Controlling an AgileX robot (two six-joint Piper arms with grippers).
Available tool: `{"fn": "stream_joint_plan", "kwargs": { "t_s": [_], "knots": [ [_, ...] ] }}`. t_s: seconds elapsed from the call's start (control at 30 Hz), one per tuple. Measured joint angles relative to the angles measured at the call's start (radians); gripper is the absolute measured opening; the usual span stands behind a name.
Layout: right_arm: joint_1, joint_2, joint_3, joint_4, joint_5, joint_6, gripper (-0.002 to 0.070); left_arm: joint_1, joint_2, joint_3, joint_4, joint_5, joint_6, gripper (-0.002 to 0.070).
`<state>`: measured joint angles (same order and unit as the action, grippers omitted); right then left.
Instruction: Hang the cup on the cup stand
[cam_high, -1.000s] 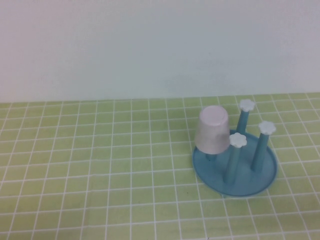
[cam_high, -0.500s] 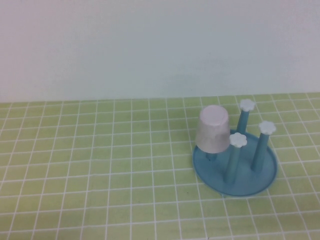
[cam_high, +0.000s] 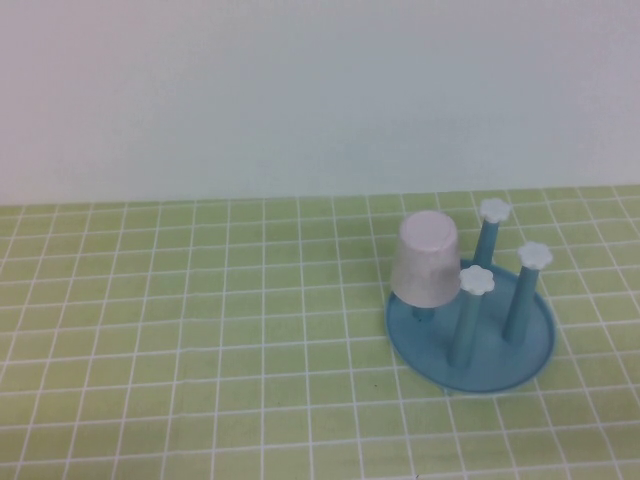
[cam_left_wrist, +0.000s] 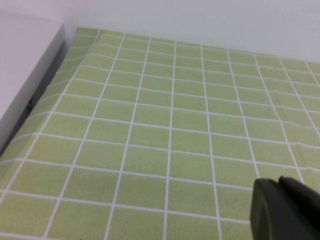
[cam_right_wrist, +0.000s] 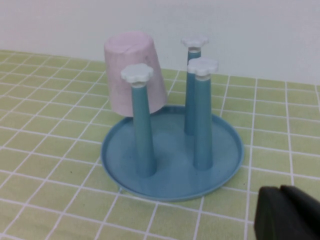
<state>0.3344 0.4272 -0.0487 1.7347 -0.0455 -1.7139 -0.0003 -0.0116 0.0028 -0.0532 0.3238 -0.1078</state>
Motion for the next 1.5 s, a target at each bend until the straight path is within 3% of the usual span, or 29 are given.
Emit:
{"fn": "stream_joint_plan", "kwargs": {
  "t_s": [0.63, 0.73, 0.83, 1.2, 1.3, 1.5],
  "knots": [
    [-0.002, -0.157, 0.0, -0.003, -0.098, 0.0, -0.0001, 0.0, 0.0, 0.0, 0.0, 0.0, 0.009, -0.0001],
    [-0.027, -0.232, 0.001, -0.133, -0.046, 0.018, -0.0001, 0.0, 0.0, 0.0, 0.0, 0.0, 0.009, -0.0001],
    [-0.088, -0.289, 0.001, -0.368, 0.015, 0.21, -0.0001, 0.0, 0.0, 0.0, 0.0, 0.0, 0.011, -0.0001],
    [-0.386, -0.372, 0.011, -1.399, 0.289, 1.408, -0.0001, 0.0, 0.0, 0.0, 0.0, 0.0, 0.011, -0.0001],
    [-0.407, -0.393, 0.049, -1.547, 0.295, 1.607, -0.0001, 0.0, 0.0, 0.0, 0.0, 0.0, 0.011, -0.0001],
    [-0.409, -0.438, 0.076, -1.674, 0.339, 1.714, -0.0001, 0.0, 0.002, 0.0, 0.0, -0.002, 0.011, -0.0001]
  ]
}}
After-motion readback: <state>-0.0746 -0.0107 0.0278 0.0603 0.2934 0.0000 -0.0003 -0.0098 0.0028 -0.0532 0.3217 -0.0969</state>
